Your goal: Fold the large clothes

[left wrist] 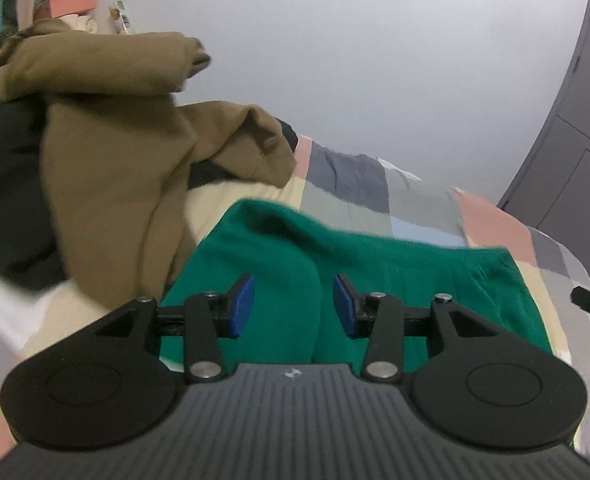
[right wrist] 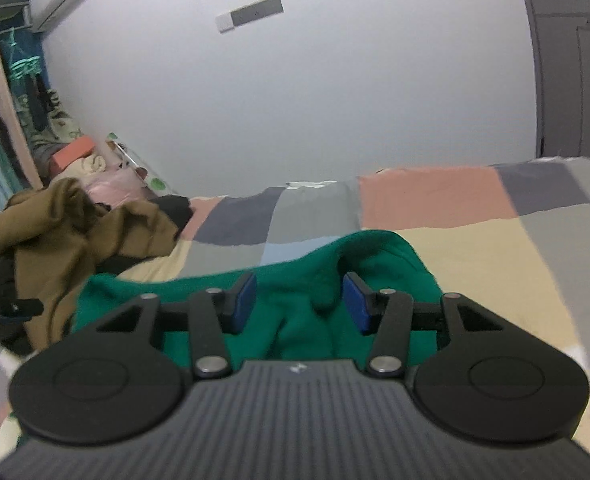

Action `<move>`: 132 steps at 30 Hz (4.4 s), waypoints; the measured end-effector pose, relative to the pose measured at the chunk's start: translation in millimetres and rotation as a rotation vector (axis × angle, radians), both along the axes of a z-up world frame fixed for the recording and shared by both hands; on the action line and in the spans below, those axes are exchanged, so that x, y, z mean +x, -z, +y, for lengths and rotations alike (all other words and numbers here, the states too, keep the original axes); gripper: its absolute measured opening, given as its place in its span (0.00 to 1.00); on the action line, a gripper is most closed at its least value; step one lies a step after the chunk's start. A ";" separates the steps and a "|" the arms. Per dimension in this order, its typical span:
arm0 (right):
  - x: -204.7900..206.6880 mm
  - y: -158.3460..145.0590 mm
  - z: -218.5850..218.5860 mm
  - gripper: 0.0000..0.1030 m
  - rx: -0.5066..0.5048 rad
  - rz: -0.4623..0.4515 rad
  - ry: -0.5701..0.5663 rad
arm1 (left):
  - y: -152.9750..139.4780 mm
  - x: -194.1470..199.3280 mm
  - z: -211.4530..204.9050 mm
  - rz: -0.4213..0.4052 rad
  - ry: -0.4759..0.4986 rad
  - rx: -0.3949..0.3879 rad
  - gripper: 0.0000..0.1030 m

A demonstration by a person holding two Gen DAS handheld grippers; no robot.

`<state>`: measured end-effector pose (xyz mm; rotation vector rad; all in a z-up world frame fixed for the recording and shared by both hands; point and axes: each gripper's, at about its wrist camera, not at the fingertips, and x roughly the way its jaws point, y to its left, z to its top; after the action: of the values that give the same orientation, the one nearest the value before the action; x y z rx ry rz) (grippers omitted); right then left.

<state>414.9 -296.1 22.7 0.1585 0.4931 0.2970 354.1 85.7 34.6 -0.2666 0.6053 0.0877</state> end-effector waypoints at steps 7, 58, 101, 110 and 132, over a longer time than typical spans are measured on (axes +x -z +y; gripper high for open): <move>-109.8 -8.3 -29.3 0.49 0.007 -0.010 0.006 | 17.3 -117.2 -2.1 0.074 -0.002 0.007 0.48; -166.5 48.2 -125.2 0.11 -0.249 0.297 0.141 | 56.0 -190.5 139.2 0.106 -0.314 0.166 0.11; -2.4 66.0 -219.1 0.46 -0.241 0.137 0.469 | 56.8 -110.0 200.5 0.101 -0.415 0.070 0.55; -92.0 22.4 -162.8 0.46 -0.055 0.121 0.335 | 34.8 -176.6 86.0 0.041 -0.245 -0.041 0.55; -197.2 75.4 -53.6 0.70 -0.055 0.371 -0.033 | 107.1 -232.7 -1.9 0.181 -0.095 -0.111 0.59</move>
<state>217.7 -349.7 -52.6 0.1523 0.8715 0.2869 121.4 83.9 -72.5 -0.3982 0.7790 0.1713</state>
